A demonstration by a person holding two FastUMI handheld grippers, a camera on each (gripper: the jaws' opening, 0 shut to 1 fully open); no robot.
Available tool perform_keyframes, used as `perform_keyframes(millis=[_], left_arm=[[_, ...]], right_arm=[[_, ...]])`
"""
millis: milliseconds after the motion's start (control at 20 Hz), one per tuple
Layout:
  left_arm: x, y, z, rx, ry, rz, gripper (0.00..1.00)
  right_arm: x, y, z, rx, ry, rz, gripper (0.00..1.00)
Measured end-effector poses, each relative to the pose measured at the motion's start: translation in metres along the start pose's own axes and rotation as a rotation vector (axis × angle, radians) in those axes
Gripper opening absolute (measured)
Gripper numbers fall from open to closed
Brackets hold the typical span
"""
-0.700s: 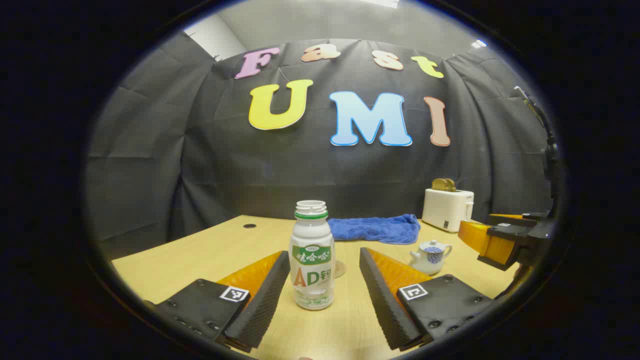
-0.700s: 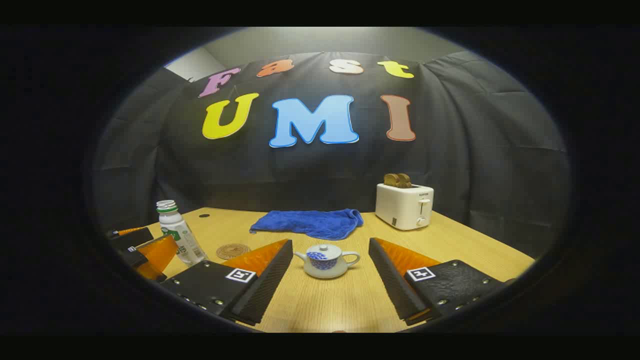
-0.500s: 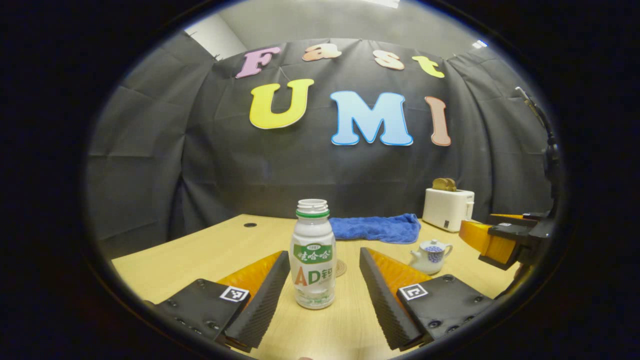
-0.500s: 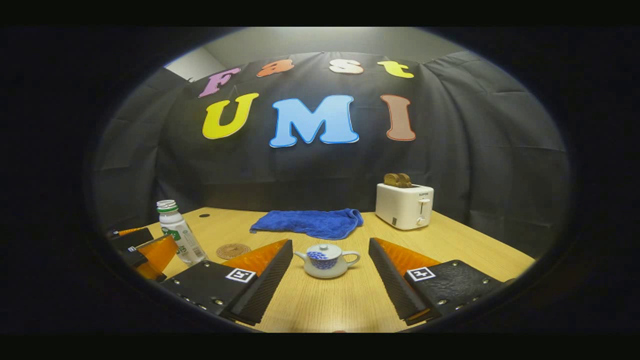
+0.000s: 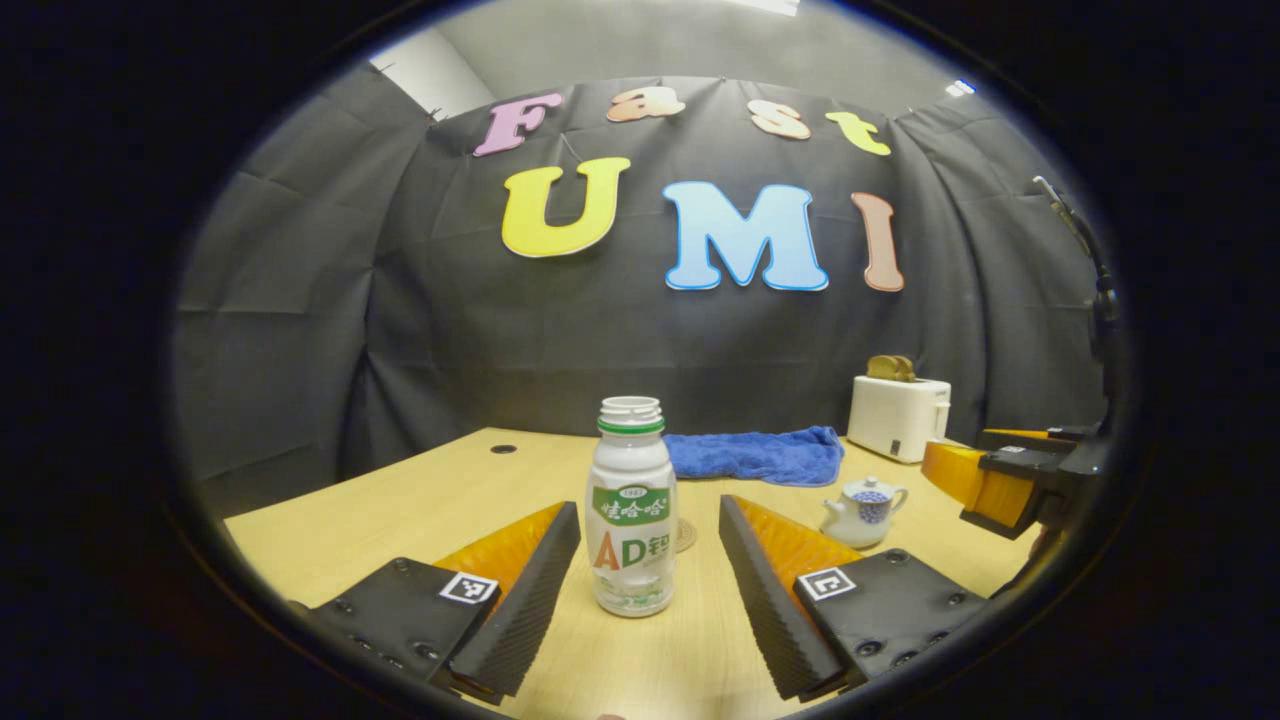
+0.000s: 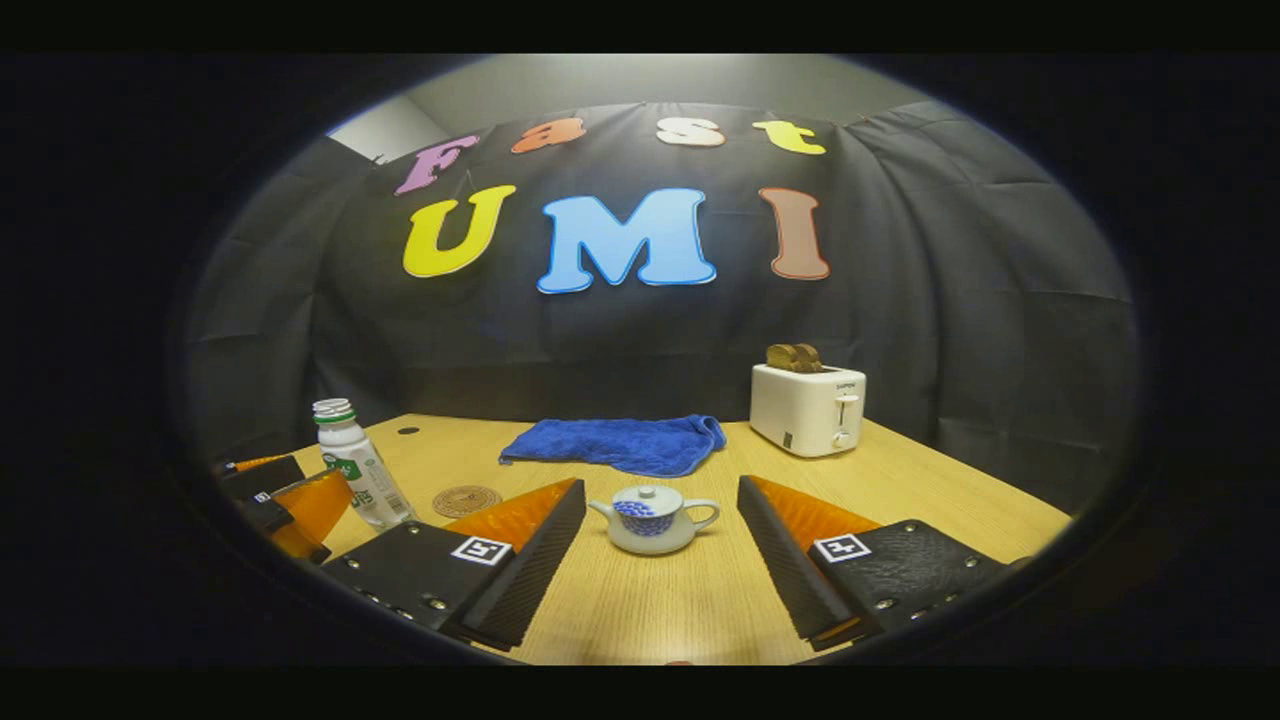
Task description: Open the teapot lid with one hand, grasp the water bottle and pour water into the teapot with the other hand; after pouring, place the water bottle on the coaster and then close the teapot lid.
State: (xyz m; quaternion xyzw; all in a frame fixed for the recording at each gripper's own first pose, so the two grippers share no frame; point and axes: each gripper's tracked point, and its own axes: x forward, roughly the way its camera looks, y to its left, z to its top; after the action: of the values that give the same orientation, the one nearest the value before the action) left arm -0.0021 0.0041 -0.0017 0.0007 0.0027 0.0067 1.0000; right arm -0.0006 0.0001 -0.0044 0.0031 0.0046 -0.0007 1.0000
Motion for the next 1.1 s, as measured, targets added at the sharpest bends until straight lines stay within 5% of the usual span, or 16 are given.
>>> perform_keyframes(millis=[500, 550, 600, 750, 800, 850, 1100], left_arm=[[0.002, 0.006, -0.007, 0.002, 0.017, 0.004, 0.99], [0.002, 0.007, -0.007, 0.006, 0.019, 0.004, 0.99], [0.002, 0.009, -0.007, 0.011, 0.019, 0.007, 0.99], [0.002, 0.014, -0.005, 0.022, 0.016, 0.017, 0.92], [0.003, 0.015, -0.006, 0.024, 0.015, 0.018, 0.88], [0.004, 0.017, -0.005, 0.026, 0.014, 0.021, 0.89], [0.009, 0.026, -0.007, 0.032, 0.02, 0.038, 0.89]], right_arm=[[0.059, 0.007, -0.012, -0.019, 0.08, 0.042, 0.81], [0.067, 0.008, -0.017, -0.013, 0.095, 0.052, 0.91], [0.073, 0.01, -0.021, -0.008, 0.104, 0.06, 0.71], [0.09, 0.012, -0.028, -0.038, 0.128, 0.062, 0.71], [0.094, 0.012, -0.03, -0.048, 0.134, 0.06, 0.56], [0.097, 0.014, -0.03, -0.059, 0.136, 0.062, 0.52], [0.108, 0.017, -0.039, -0.1, 0.159, 0.06, 0.51]])
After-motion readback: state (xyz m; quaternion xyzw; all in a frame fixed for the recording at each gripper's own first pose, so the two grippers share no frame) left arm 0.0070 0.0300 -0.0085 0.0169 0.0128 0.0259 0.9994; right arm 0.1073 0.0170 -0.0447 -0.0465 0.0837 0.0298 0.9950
